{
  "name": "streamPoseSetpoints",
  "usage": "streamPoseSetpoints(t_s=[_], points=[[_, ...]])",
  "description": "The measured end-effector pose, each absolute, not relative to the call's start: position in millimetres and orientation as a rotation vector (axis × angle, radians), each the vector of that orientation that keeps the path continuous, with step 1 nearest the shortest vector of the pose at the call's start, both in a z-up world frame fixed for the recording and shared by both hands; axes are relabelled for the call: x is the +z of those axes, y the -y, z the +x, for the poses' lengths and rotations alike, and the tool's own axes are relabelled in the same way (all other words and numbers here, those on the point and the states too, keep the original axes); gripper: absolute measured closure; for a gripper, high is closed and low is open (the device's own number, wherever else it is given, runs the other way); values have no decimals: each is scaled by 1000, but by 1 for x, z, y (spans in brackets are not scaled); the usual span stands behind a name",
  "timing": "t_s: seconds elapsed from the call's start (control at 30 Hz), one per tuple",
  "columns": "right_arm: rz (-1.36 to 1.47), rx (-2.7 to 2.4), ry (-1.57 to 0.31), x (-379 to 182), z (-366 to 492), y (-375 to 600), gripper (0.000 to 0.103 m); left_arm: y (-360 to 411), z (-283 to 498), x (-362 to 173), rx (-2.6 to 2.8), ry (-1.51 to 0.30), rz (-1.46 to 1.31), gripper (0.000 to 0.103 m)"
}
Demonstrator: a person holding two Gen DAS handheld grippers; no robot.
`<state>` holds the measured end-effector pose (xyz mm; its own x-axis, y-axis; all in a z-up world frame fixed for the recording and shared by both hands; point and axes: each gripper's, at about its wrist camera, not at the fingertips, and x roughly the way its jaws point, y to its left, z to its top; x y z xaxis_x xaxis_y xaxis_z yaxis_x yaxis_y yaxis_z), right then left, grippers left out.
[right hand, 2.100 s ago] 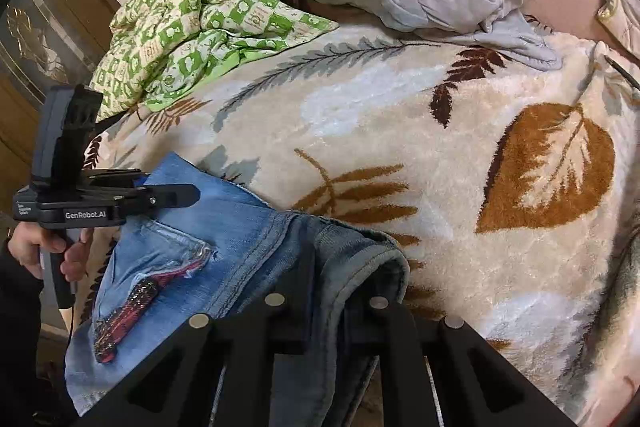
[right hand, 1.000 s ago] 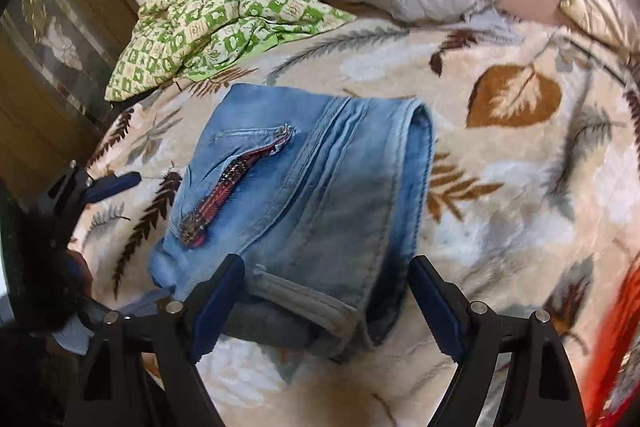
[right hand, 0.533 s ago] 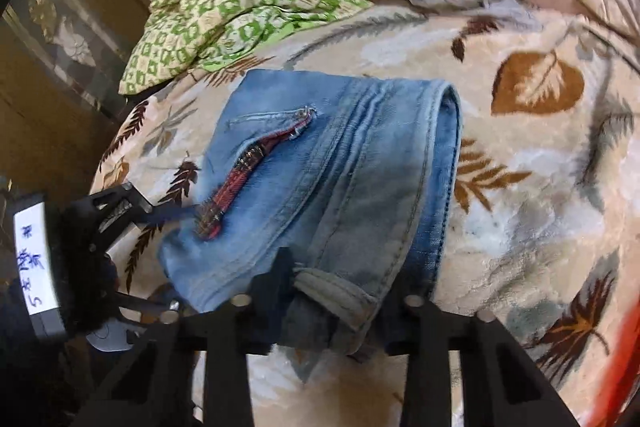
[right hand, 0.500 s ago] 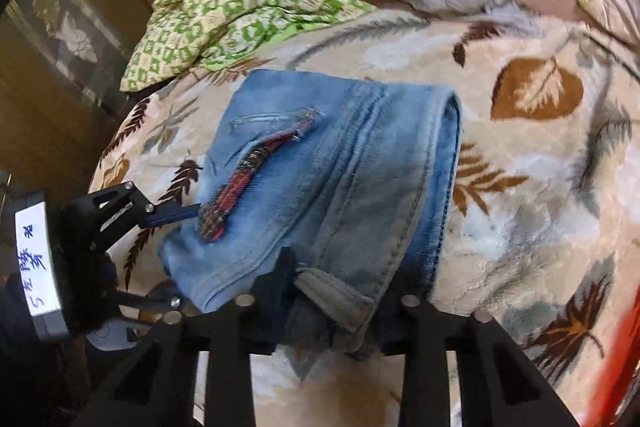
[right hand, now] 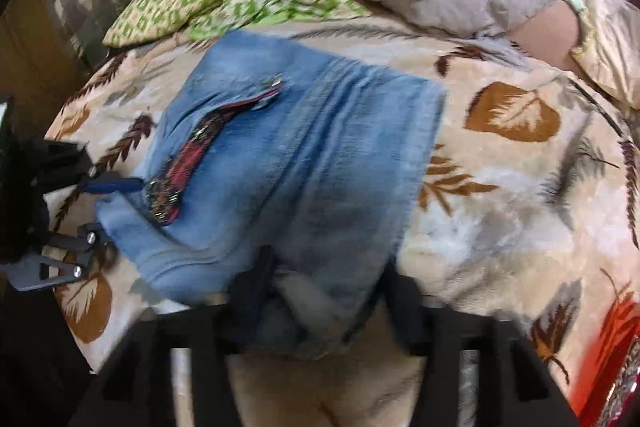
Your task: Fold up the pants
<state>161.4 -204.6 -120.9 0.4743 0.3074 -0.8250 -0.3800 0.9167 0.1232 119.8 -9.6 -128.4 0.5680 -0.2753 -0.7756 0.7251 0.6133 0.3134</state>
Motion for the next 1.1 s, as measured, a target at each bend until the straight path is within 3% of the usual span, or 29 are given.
streamPoseSetpoints(t_s=[0.03, 0.1, 0.3, 0.43, 0.53, 0.57, 0.6, 0.63, 0.7, 0.83, 1.03, 1.1], points=[[-45, 434, -997, -117, 161, 211, 32, 12, 113, -124, -640, -742, 697, 66], [58, 471, -1022, -106, 160, 225, 31, 9, 102, -113, -687, -768, 690, 30], [146, 487, -992, -74, 143, 250, 28, -19, 112, -64, -667, -820, 390, 16], [178, 510, -999, -72, 145, 235, 28, -38, 164, -73, -518, -994, 35, 14], [79, 459, -1061, -91, 153, 213, 29, -31, 179, -105, -499, -1139, 4, 14], [46, 467, -1089, -101, 155, 206, 37, -26, 176, -115, -514, -1164, 42, 15], [4, 468, -1101, -110, 154, 202, 51, -22, 172, -124, -529, -1178, 84, 21], [-17, 480, -1108, -117, 153, 201, 52, -18, 166, -135, -556, -1195, 111, 29], [-40, 496, -1088, -129, 148, 200, 53, -21, 154, -140, -587, -1149, 117, 36], [-29, 519, -1055, -134, 146, 202, 53, -35, 152, -148, -627, -1153, 52, 39], [-38, 516, -1034, -135, 143, 205, 49, -34, 152, -145, -618, -1129, 73, 37], [-82, 474, -1005, -131, 140, 205, 26, -35, 150, -134, -605, -1113, 75, 31]])
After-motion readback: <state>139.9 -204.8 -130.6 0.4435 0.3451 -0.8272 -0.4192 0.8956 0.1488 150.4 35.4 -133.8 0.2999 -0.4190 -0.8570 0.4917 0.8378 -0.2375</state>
